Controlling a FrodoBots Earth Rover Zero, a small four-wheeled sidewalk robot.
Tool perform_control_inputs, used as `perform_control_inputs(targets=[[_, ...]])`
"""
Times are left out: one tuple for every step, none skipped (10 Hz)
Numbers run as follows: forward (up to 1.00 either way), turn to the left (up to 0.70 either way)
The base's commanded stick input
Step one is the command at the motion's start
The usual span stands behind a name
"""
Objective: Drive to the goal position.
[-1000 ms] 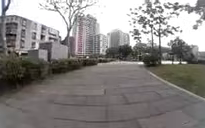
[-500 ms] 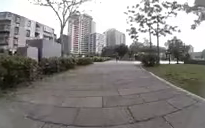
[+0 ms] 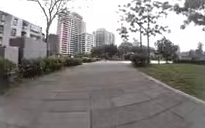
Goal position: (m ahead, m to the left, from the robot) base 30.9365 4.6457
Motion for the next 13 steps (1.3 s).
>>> perform_control_inputs(targets=[[0.85,0.00],[0.85,0.00],[0.85,0.00],[0.85,0.00],[0.85,0.00],[0.85,0.00],[0.85,0.00],[0.85,0.00],[0.85,0.00],[0.85,0.00],[0.85,0.00],[0.85,0.00],[0.85,0.00]])
